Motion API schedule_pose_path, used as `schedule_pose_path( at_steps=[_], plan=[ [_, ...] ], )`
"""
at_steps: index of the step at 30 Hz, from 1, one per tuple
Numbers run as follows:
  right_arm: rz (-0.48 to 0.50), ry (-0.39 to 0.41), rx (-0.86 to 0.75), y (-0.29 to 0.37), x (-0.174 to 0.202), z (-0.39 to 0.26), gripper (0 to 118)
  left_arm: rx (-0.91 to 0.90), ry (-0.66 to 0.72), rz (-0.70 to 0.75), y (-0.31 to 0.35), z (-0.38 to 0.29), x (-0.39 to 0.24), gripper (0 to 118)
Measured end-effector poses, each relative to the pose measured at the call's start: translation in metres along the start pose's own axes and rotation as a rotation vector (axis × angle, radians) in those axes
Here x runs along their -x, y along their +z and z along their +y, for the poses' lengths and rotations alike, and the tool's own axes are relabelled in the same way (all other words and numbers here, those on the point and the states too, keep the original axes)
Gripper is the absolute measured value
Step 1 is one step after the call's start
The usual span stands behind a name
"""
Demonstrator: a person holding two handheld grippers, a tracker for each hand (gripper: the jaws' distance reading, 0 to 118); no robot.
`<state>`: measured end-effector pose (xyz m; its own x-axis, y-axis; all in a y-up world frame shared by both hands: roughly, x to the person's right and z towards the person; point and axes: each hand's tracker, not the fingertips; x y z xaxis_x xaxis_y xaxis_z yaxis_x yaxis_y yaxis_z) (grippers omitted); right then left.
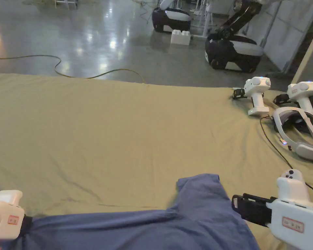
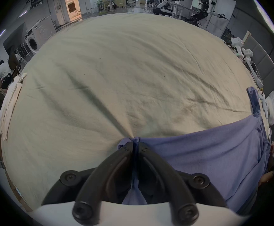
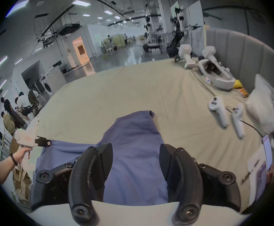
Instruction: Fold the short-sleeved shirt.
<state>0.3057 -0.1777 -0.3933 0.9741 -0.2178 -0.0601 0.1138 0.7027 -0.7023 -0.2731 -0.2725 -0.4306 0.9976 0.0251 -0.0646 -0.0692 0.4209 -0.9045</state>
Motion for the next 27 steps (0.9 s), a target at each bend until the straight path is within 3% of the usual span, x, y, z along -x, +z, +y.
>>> schedule_pose_path(
  at_steps=[7,9,11,12,13,14,17,19,22,27],
  plan=[
    [-0.217,0.066,0.355,-0.110,-0.021,-0.003,62,0.051,-0.056,-0.016,0.004,0.009,-0.001,7],
    [-0.202,0.130,0.461,-0.125,-0.022,-0.015,47,0.038,-0.039,-0.008,0.006,0.007,0.001,7],
    [-0.237,0.230,0.343,-0.115,-0.007,-0.017,36,0.024,-0.046,-0.010,0.006,0.005,0.001,7],
    [-0.234,0.228,0.305,-0.113,-0.002,-0.016,25,0.019,-0.053,-0.004,0.006,0.004,0.000,7],
    [-0.187,0.204,0.294,-0.114,0.000,-0.016,0,0.039,-0.056,-0.012,0.006,0.004,-0.003,7],
    [-0.175,0.183,0.342,-0.114,0.002,-0.017,0,0.043,-0.069,-0.007,0.009,0.007,-0.004,6],
    [-0.205,0.243,0.280,-0.090,0.013,-0.019,0,0.005,-0.109,-0.020,0.031,0.011,0.000,5],
    [-0.119,0.199,0.215,-0.057,0.013,-0.014,0,-0.095,-0.109,-0.066,0.065,0.003,0.008,5],
    [-0.079,0.198,0.114,0.011,0.014,-0.021,0,-0.194,-0.094,-0.143,0.120,-0.033,0.021,5],
    [-0.045,0.112,0.047,0.103,0.006,-0.076,0,-0.224,-0.073,-0.184,0.166,-0.121,0.042,5]
  ],
)
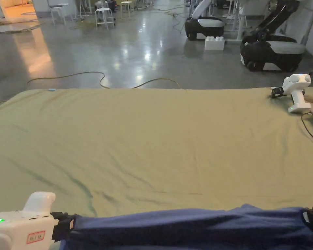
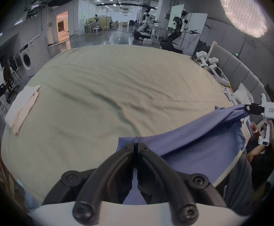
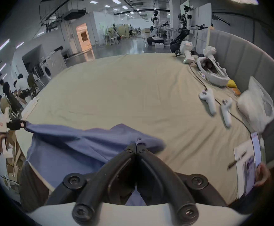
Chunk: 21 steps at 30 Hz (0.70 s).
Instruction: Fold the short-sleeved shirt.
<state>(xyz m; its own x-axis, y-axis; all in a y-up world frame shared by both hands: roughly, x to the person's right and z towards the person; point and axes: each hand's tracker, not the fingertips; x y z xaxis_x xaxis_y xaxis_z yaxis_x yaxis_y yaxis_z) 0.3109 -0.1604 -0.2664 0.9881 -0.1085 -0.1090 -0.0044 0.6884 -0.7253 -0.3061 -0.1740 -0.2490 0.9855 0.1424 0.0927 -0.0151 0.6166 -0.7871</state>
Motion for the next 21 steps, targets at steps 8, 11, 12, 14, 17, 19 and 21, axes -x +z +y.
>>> schedule_pose_path(
  at_steps=[8,11,12,14,17,19,21],
  plan=[
    [-0.022,-0.080,0.068,0.041,0.004,-0.105,0,0.031,0.179,-0.071,0.028,-0.104,0.016,5],
    [-0.052,-0.071,0.093,0.032,0.008,-0.124,0,0.039,0.176,-0.064,0.018,-0.124,0.016,9],
    [-0.056,-0.071,0.098,0.029,0.010,-0.128,2,0.035,0.180,-0.069,0.016,-0.127,0.014,22],
    [-0.067,-0.078,0.107,0.022,0.011,-0.135,12,0.014,0.160,-0.083,0.015,-0.135,0.011,39],
    [-0.098,-0.092,0.131,0.008,0.001,-0.144,71,0.035,0.132,-0.062,0.019,-0.136,0.007,105],
    [-0.097,-0.101,0.125,0.016,-0.001,-0.141,70,-0.021,0.107,-0.031,0.036,-0.130,0.005,107],
    [-0.053,-0.105,0.088,0.038,0.002,-0.123,70,-0.121,0.064,-0.016,0.070,-0.115,-0.003,107]
  ],
)
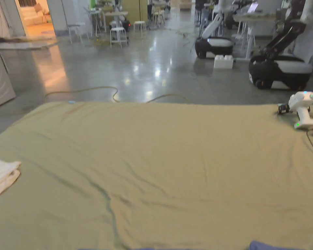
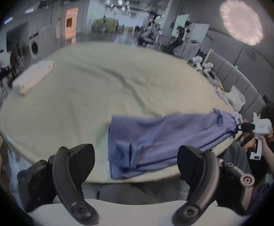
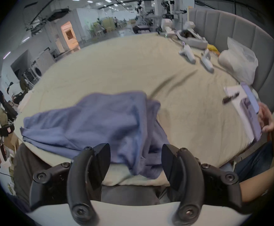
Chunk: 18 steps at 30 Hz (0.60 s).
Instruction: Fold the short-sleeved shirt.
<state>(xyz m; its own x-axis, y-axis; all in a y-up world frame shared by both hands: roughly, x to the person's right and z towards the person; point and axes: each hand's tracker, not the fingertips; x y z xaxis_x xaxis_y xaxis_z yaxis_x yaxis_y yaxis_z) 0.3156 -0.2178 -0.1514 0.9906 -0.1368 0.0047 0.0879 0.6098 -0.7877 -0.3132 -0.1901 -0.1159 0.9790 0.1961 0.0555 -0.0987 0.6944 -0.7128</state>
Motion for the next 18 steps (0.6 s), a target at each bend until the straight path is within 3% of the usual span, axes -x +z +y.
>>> schedule_pose_path(
  at_steps=[3,8,13,15,16,17,18],
  plan=[
    [-0.022,0.101,-0.168,0.061,0.018,0.028,70,-0.203,-0.113,0.021,0.060,0.034,-0.024,107],
    [0.000,0.147,-0.524,0.153,0.066,0.051,70,-0.542,-0.148,0.126,0.146,0.061,-0.071,107],
    [-0.018,0.206,-0.683,0.189,0.107,0.036,67,-0.666,-0.198,0.299,0.181,0.057,-0.111,105],
    [-0.046,0.227,-0.711,0.190,0.118,0.025,48,-0.671,-0.217,0.333,0.186,0.054,-0.122,85],
    [-0.047,0.225,-0.718,0.190,0.123,0.022,26,-0.690,-0.217,0.318,0.189,0.051,-0.126,65],
    [-0.032,0.231,-0.725,0.191,0.127,0.020,8,-0.690,-0.216,0.306,0.193,0.049,-0.129,31],
    [-0.017,0.230,-0.732,0.191,0.130,0.019,7,-0.687,-0.214,0.297,0.195,0.050,-0.132,11]
  ],
)
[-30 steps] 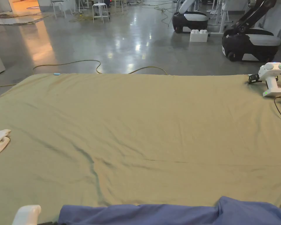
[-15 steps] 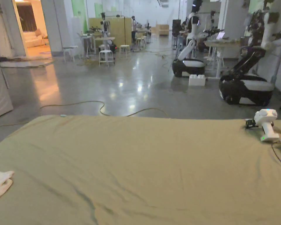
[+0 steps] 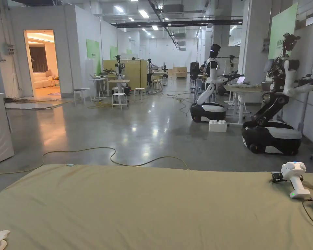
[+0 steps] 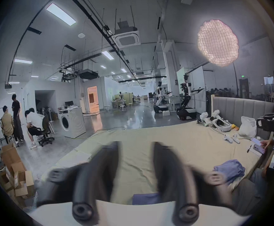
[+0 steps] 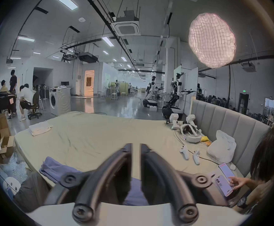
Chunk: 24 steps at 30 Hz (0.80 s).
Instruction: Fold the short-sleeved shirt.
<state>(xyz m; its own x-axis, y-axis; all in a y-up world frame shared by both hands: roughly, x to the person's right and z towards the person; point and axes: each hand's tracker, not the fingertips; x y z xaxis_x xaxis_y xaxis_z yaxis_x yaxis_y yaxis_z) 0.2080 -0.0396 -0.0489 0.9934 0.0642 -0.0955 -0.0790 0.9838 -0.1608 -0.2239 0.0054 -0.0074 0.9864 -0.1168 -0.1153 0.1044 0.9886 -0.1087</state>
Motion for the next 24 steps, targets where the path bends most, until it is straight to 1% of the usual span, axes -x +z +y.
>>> schedule_pose_path(
  at_steps=[1,2,3,4,7,9,11,14,17,18,19,20,21,22,23,24],
  plan=[
    [0.002,-0.006,-0.005,0.001,0.004,0.000,4,0.000,-0.002,-0.003,0.001,0.001,-0.001,5],
    [0.034,-0.019,-0.022,0.002,0.006,0.000,0,-0.021,-0.014,-0.001,0.004,-0.002,-0.003,0],
    [0.071,-0.013,-0.035,0.003,0.008,0.000,0,-0.038,-0.011,-0.015,0.007,-0.001,-0.002,0],
    [0.034,-0.006,-0.074,0.005,0.012,0.001,0,-0.037,0.012,-0.043,0.008,0.001,-0.001,0],
    [0.057,-0.013,-0.067,0.001,0.014,0.007,0,-0.053,0.083,-0.100,0.006,0.002,0.003,0],
    [0.068,-0.026,-0.069,-0.002,0.015,0.010,0,-0.042,0.082,-0.086,0.000,0.001,0.003,0],
    [0.060,-0.024,-0.077,-0.003,0.014,0.010,0,-0.030,0.102,-0.108,-0.004,0.000,0.007,0],
    [0.060,-0.030,-0.074,-0.004,0.013,0.010,0,-0.005,0.180,-0.166,-0.012,-0.006,0.016,0],
    [0.071,-0.040,-0.054,-0.007,0.011,0.005,0,0.114,0.238,-0.208,-0.035,-0.016,0.031,0],
    [0.084,-0.049,-0.038,-0.008,0.010,0.001,0,0.166,0.263,-0.210,-0.046,-0.026,0.037,2],
    [0.095,-0.055,-0.023,-0.010,0.010,-0.002,0,0.203,0.297,-0.216,-0.056,-0.039,0.044,16],
    [0.102,-0.058,-0.003,-0.012,0.011,-0.007,0,0.259,0.351,-0.230,-0.069,-0.055,0.053,47],
    [0.112,-0.059,0.027,-0.014,0.011,-0.011,0,0.309,0.439,-0.272,-0.082,-0.077,0.065,74],
    [0.116,-0.059,0.046,-0.015,0.011,-0.015,0,0.368,0.500,-0.295,-0.094,-0.095,0.073,95],
    [0.123,-0.062,0.067,-0.017,0.011,-0.019,0,0.416,0.554,-0.312,-0.107,-0.119,0.081,104],
    [0.134,-0.069,0.087,-0.018,0.010,-0.025,0,0.441,0.616,-0.337,-0.119,-0.145,0.089,104]
  ],
)
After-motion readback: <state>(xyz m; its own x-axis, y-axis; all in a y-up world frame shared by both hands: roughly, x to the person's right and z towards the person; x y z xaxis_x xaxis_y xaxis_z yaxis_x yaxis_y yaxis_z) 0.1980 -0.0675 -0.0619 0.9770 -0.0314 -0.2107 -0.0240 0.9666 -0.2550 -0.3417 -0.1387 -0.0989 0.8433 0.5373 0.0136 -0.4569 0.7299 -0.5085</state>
